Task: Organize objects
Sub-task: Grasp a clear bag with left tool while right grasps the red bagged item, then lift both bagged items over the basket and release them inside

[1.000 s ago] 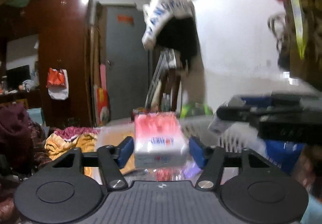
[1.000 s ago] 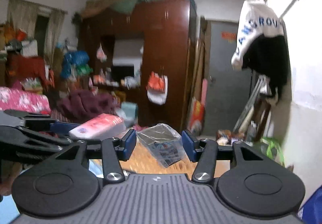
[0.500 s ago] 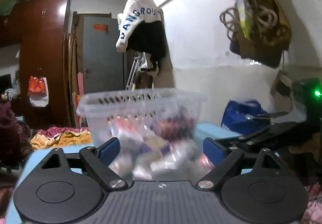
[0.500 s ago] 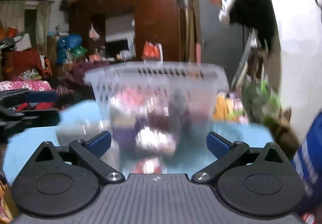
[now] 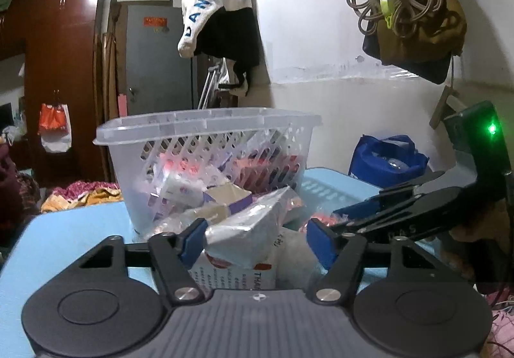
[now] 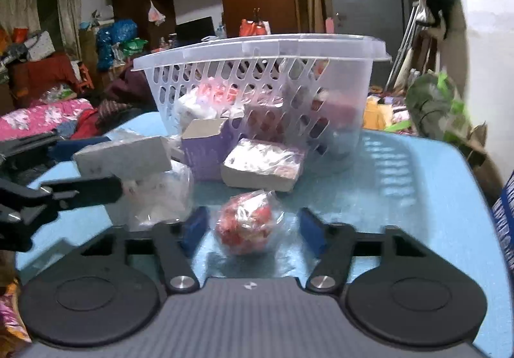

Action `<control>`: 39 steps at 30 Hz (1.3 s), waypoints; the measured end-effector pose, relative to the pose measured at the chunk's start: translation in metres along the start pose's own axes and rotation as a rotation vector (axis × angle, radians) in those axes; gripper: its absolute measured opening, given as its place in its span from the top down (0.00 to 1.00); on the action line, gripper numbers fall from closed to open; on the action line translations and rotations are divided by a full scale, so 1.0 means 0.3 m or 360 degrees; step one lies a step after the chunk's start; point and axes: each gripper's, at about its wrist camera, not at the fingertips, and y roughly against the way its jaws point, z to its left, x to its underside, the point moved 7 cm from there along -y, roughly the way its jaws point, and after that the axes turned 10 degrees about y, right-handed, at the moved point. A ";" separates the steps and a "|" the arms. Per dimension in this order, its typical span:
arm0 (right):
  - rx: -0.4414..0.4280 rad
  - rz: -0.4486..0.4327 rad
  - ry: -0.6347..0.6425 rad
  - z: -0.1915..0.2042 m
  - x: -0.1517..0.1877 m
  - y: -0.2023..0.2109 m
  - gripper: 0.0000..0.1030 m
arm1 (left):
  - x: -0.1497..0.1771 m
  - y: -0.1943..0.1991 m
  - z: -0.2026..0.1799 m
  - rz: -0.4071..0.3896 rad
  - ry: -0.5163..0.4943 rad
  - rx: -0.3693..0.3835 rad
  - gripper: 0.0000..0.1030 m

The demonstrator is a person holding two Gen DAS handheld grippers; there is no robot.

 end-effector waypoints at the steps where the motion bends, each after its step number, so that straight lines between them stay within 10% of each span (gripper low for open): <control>1: 0.0004 -0.0001 0.0002 0.000 0.001 0.001 0.40 | 0.003 -0.004 0.001 0.0010 0.0012 0.0004 0.51; 5: 0.0004 0.0029 0.0043 0.010 0.009 -0.003 0.54 | 0.006 0.005 0.003 -0.0019 0.0051 0.0029 0.56; 27: 0.0051 -0.0458 0.0116 0.051 -0.039 0.163 0.55 | -0.037 0.138 0.061 -0.0281 0.0197 0.0119 0.56; 33: 0.0164 -0.0731 0.0293 0.053 -0.349 0.266 0.55 | -0.373 0.099 0.065 -0.0441 0.0090 0.0031 0.56; 39: 0.0188 -0.0529 0.0404 -0.017 -0.597 0.029 0.55 | -0.545 -0.138 0.126 -0.0271 0.0066 -0.0115 0.47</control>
